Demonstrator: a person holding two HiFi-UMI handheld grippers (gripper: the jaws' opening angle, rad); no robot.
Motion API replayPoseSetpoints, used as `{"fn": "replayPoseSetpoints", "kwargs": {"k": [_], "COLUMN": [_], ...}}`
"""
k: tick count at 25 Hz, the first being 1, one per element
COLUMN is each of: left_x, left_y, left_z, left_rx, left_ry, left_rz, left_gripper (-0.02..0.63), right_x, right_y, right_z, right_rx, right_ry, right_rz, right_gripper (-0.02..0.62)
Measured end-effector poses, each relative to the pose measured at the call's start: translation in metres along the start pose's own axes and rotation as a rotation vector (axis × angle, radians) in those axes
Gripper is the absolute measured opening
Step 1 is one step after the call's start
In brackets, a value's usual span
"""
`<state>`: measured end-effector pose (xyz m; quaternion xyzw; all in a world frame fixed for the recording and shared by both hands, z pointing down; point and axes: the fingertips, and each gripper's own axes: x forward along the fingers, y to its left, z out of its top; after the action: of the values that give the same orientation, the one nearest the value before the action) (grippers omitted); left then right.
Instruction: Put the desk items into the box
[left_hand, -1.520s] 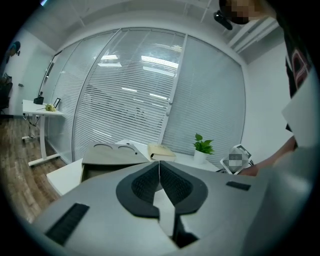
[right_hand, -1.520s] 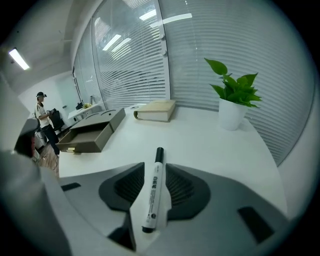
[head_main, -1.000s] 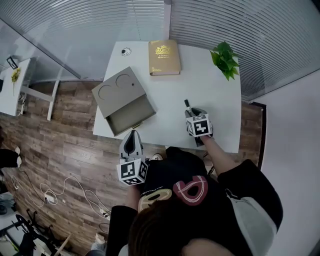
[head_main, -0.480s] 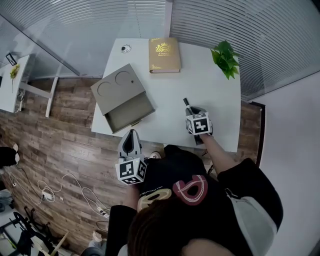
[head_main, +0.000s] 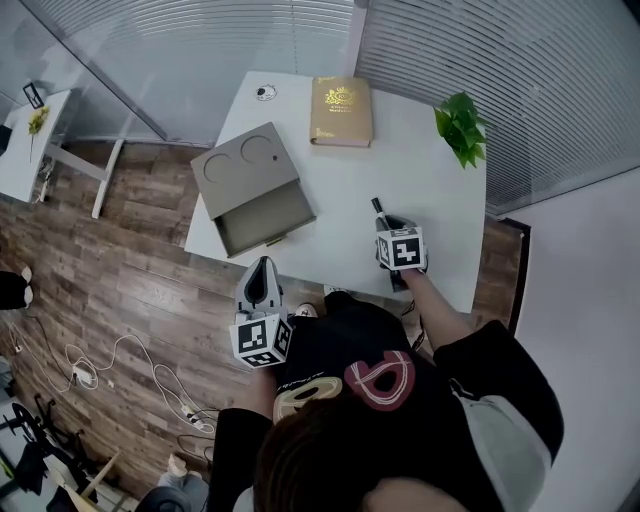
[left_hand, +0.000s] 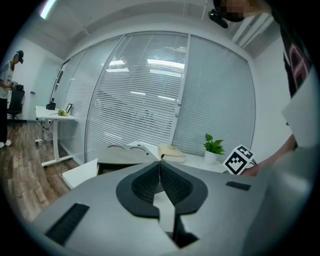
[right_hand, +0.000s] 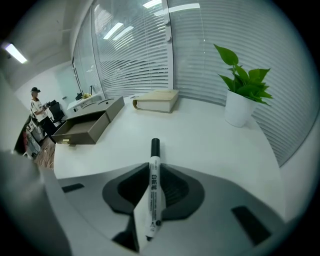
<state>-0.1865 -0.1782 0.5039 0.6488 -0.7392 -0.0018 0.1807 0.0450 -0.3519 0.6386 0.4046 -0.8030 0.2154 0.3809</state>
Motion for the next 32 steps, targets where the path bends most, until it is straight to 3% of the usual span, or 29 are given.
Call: {"fn": "replayPoseSetpoints", "kwargs": {"k": [12,32], "left_x": [-0.010,-0.025], "left_y": [0.012,0.037], "left_z": [0.002,0.008], "left_rx": [-0.016,-0.043], "left_ry": [-0.020,-0.048], "left_rz": [0.033,0.091], "left_gripper": [0.018,0.018], "right_x": [-0.011,-0.013], "right_y": [0.049,0.153], "right_z": [0.054,0.088], "right_rx": [-0.122,-0.363], "right_ry": [-0.129,-0.165], "right_rz": [0.104,0.309], "right_gripper": [0.074,0.074]}}
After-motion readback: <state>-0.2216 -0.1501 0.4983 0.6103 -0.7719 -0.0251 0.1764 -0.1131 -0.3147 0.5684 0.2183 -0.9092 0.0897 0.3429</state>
